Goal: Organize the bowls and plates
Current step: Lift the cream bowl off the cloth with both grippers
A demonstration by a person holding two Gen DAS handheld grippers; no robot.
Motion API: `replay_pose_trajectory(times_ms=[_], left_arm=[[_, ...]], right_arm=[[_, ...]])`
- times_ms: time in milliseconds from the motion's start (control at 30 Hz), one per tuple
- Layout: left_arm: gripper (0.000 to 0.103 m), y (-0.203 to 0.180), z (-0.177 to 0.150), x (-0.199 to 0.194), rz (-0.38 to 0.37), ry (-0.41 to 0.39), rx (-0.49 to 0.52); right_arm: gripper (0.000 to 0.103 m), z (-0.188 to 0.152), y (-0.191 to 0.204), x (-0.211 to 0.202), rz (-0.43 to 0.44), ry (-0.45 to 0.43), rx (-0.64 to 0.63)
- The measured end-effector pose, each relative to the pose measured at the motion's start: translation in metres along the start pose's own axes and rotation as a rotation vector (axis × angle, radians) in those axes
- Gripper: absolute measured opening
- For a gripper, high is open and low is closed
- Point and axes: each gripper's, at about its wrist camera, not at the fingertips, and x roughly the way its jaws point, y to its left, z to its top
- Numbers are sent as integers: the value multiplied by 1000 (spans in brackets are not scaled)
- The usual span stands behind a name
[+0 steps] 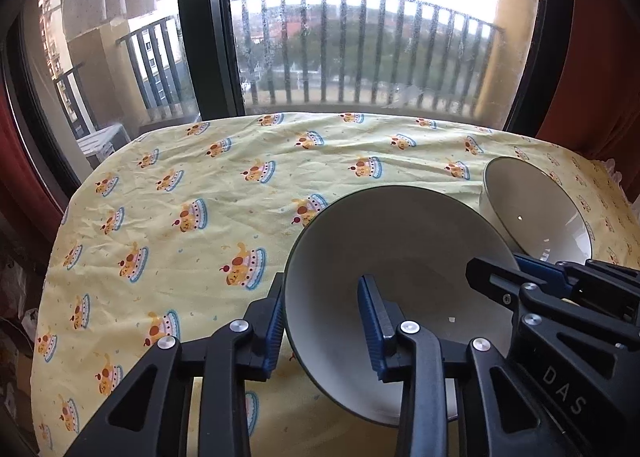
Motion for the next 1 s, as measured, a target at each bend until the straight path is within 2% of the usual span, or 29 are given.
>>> replay_pose_trajectory(times_ms=[300,467,667,733,833,933,1000], left_arm=[[34,1,-11,-17,-23,19,-14],[34,3,-20,-32,-43,15,-45],[34,4,-33,-25,-56,44,-60],[40,2,-32,-26,-69,40,-57],[44,-2,-32,-24,-57,31,-22],[56,-1,-33,-16,-51,40,13],[59,1,-32,-14,-53,37,24]], right_arm=[[21,-10,7,-17,-24,-3,-28],[21,-18,8,-28,-5,0,-37],[21,-28,8,-23,2,23,-46],[23,-29,10,-23,-3,24,-67],[24,-28,9,-18,-18,34,-101],[24,-28,4,-9,-4,63,-123],[24,-27,3,-4,13,80,-140]])
